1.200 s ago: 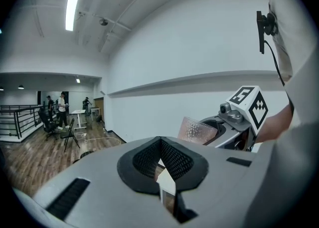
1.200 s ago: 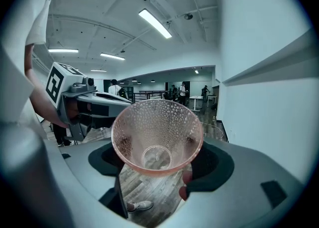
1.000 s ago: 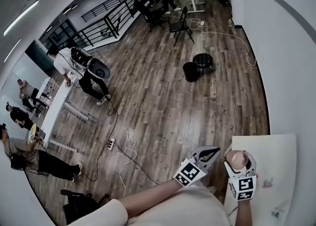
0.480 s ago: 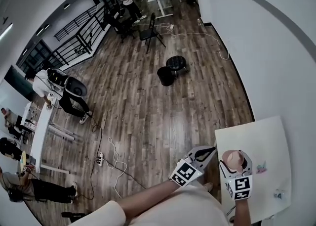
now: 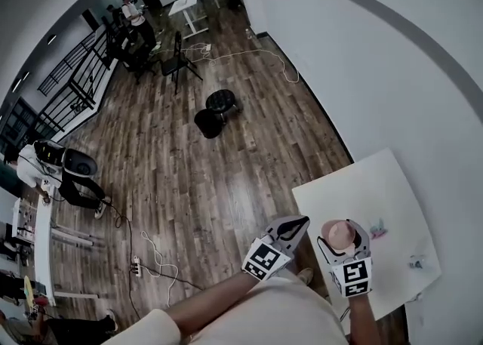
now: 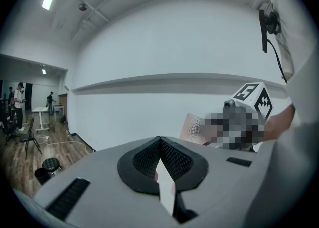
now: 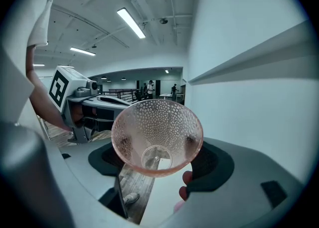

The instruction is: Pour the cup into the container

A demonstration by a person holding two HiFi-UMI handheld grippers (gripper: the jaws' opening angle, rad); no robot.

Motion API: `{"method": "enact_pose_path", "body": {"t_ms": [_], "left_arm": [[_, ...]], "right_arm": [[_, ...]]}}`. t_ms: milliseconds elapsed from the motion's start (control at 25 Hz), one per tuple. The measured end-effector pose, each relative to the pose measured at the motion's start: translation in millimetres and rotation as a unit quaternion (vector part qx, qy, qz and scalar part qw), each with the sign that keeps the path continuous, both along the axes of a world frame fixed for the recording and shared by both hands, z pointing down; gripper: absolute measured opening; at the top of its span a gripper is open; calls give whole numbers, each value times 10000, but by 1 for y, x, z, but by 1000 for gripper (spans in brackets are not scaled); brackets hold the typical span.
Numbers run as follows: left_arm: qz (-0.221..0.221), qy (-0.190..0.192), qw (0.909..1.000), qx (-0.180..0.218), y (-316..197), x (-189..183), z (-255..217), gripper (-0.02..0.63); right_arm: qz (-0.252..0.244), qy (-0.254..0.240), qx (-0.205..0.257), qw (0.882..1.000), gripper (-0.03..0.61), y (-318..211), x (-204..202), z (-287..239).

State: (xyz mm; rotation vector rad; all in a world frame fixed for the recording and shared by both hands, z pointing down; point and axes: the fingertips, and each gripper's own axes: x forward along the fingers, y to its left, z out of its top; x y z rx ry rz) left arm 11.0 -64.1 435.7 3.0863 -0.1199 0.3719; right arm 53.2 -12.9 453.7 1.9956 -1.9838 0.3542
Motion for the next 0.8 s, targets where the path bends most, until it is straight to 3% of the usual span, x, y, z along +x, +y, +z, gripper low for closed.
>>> {"method": "enact_pose_path", "body": {"t_ms": [800], "left_arm": [[1011,-5,9949,-16,57,44,-11,9]], "right_arm": [[1006,124,-15,9948,368,73,40,-13]]}}
